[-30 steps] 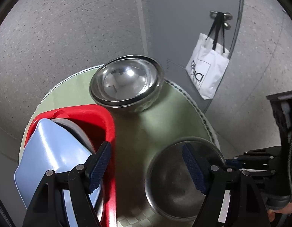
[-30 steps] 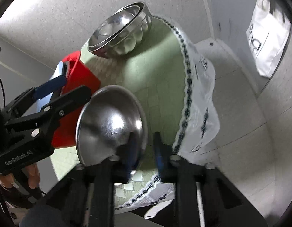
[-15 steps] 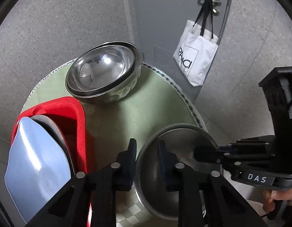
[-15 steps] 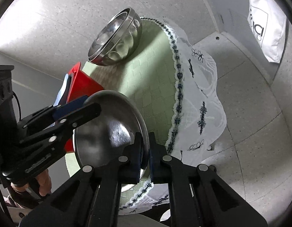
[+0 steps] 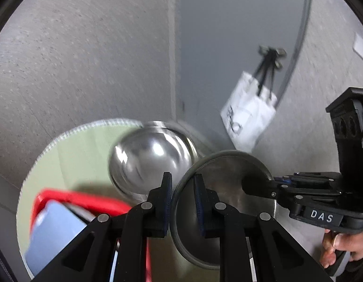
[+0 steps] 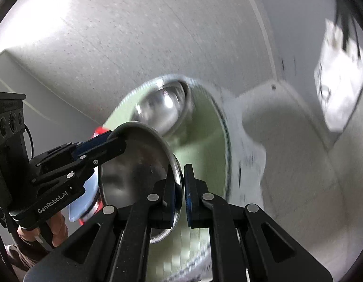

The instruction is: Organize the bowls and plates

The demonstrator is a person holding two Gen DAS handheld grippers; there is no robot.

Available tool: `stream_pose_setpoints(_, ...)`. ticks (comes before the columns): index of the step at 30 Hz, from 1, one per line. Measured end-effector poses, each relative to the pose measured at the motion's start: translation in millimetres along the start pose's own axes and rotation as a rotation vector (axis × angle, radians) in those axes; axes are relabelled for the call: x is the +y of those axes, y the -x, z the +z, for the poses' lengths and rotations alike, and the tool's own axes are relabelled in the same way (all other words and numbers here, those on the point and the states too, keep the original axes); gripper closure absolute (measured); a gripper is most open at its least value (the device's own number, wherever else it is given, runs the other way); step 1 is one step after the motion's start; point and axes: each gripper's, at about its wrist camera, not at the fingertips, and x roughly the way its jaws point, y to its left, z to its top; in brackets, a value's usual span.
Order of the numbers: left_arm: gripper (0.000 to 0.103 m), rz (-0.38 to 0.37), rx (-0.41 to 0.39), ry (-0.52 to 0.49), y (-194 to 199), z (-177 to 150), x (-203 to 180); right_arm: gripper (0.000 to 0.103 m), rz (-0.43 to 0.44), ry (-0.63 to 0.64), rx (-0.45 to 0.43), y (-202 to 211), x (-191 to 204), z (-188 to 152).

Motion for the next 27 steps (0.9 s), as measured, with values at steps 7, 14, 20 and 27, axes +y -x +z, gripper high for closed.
stream_pose_setpoints(7,0.087,0.025,-0.026,0.112,-22.7,33.7,54.5,0.097,-0.032,0.070,0.002,-41.6,17.9,65.2)
stream_pose_setpoints(14,0.085,0.080,0.087,0.132,-69.3,43.3,85.3,0.097,-0.074,0.080,0.082,-93.7,19.5,82.6)
stream_pose_setpoints(20,0.084,0.095,0.142,0.136,-92.4,43.8,93.9,0.097,-0.104,0.094,0.120,-117.3,20.7,81.5)
stream_pose_setpoints(27,0.083,0.106,0.158,0.151,-108.6,46.4,91.5,0.094,-0.158,0.105,0.128,-125.0,20.8,77.3)
